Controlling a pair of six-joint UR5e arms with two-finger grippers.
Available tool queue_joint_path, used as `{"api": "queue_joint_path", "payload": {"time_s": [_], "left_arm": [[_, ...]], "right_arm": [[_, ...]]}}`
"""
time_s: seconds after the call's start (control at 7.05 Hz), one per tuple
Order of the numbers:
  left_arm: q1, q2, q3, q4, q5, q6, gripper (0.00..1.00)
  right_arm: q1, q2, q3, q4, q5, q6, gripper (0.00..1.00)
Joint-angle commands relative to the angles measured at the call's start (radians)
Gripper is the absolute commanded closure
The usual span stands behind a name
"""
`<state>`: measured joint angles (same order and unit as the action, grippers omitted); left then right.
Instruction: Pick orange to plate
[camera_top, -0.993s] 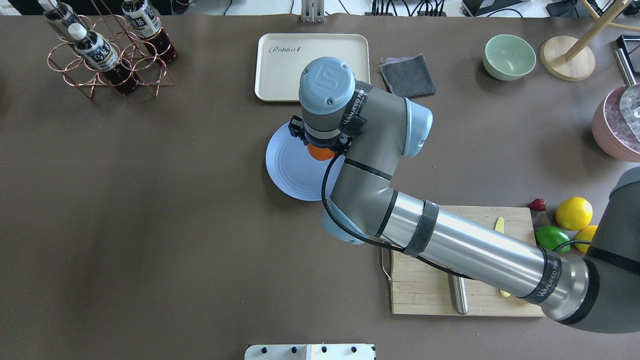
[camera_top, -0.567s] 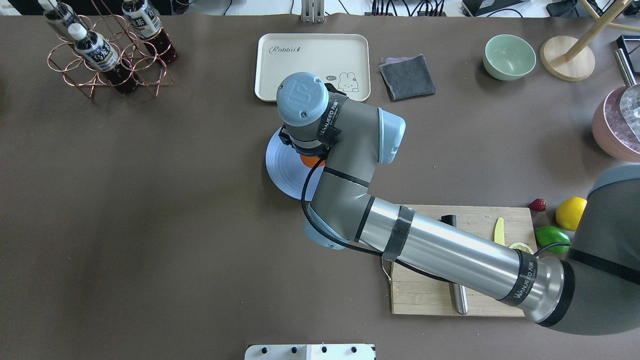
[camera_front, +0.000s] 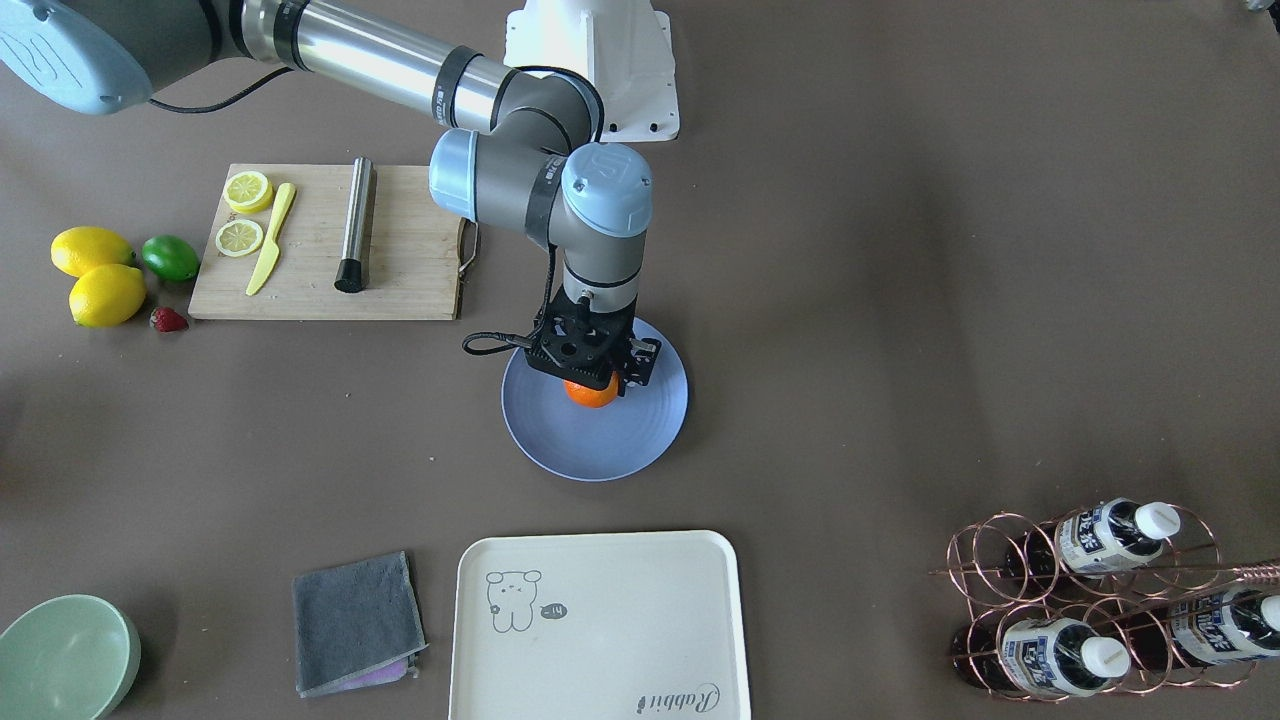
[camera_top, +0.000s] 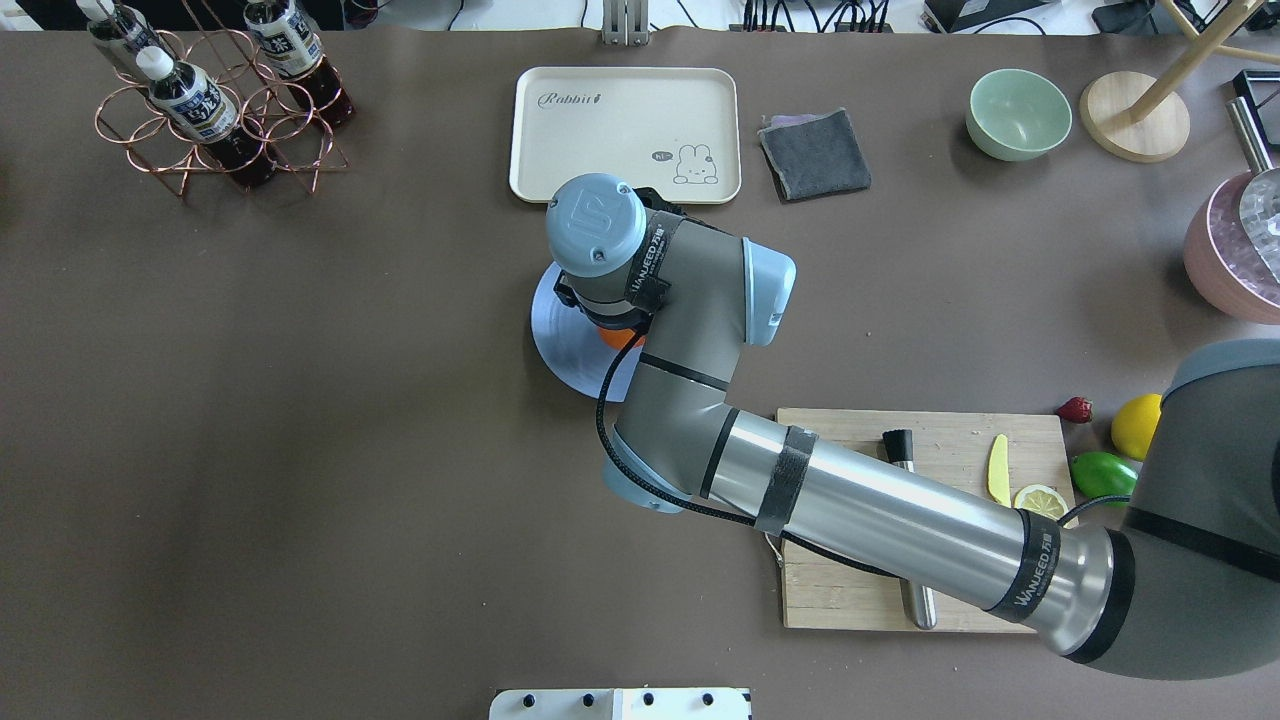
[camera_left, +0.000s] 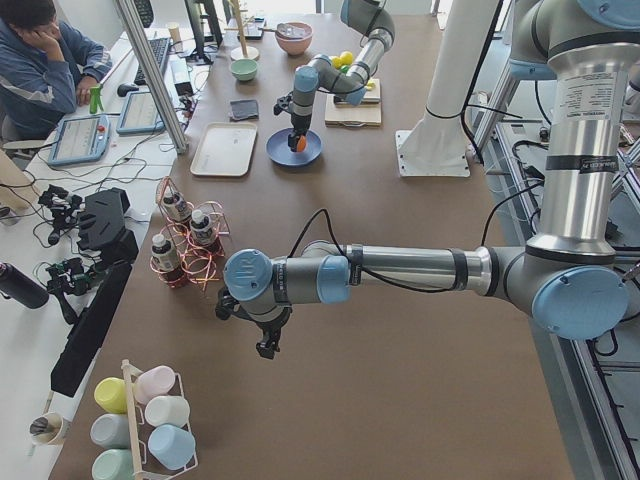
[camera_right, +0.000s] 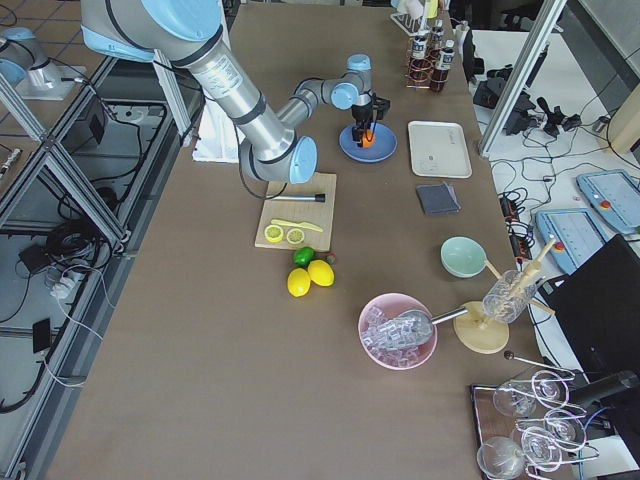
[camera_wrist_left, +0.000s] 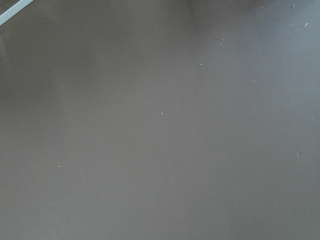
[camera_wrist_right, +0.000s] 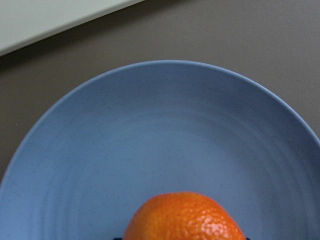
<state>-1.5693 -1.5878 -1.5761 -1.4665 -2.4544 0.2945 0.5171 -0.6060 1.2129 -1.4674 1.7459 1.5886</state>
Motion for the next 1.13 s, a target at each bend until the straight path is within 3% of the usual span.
{"api": "queue_joint_path", "payload": {"time_s": [0.0,0.28,0.43,0.57,0.71,0.85,0.99], "left_arm": [[-0.002,0.000,-0.002,0.000,0.000,0.002,0.02],[0.000,0.002,0.005,0.002,0.002,0.002,0.02],[0.000,0.003,0.007,0.005,0.005,0.002,0.02],[-0.002,0.003,0.008,0.005,0.006,0.000,0.02],[0.000,0.005,0.010,0.006,0.012,0.000,0.02],[0.000,0.003,0.011,0.006,0.014,0.000,0.02],[0.000,0.003,0.011,0.006,0.014,0.000,0.02]], "right_arm": [[0.000,0.002,-0.006,0.018,-0.008,-0.036,0.01],[0.062,-0.004,0.046,0.009,0.042,-0.088,0.00],[0.154,-0.052,0.106,-0.022,0.187,-0.154,0.00],[0.229,-0.140,0.234,-0.093,0.243,-0.283,0.00],[0.317,-0.272,0.361,-0.123,0.285,-0.443,0.00],[0.422,-0.442,0.473,-0.128,0.382,-0.616,0.00],[0.519,-0.575,0.532,-0.129,0.415,-0.847,0.00]]}}
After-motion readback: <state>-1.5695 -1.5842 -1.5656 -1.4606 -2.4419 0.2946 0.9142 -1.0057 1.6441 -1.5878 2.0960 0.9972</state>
